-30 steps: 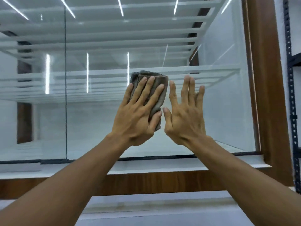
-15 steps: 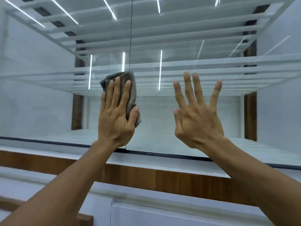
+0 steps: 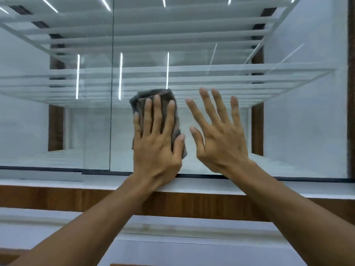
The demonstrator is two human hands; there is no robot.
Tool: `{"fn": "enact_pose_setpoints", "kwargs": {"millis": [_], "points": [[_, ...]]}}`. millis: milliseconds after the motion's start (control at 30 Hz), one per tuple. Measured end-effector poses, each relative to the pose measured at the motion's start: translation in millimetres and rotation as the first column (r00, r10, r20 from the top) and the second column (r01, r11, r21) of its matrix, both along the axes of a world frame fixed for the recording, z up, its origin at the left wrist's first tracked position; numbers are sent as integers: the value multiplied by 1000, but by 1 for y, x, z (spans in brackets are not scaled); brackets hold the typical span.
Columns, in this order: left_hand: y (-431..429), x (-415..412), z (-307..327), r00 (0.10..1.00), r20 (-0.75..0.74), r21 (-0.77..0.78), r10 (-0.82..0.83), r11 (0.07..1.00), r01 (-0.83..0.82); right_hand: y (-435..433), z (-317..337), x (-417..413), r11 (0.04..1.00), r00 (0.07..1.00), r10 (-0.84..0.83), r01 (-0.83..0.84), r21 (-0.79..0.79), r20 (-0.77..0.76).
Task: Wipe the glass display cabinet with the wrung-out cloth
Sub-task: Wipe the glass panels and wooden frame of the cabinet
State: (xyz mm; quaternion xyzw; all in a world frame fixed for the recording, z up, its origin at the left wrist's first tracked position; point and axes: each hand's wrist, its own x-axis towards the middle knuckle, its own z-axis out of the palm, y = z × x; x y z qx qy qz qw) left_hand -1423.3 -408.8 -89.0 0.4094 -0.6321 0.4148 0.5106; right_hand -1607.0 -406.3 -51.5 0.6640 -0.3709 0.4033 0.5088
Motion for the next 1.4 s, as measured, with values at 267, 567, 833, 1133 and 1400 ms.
{"fn": "enact_pose_setpoints", "kwargs": {"millis": [267,567,833,1133,1400], "points": [[2,-78,52,998,-56,-4,-17,1000,16,4,0,-75,1000,987,-7,9,-15,158],[3,-146,56,974,225,-27,-26,999,32,11,6,-152,995,969,-95,102,-18,226],[8,-237,48,878,477,-37,-27,998,51,31,4,-251,949,924,-307,315,3,227],[18,-308,62,873,481,9,-85,996,92,30,-12,-272,994,950,32,1,-106,309],[19,-288,23,758,645,31,-95,995,99,43,-87,-269,998,933,-63,59,22,355]]}}
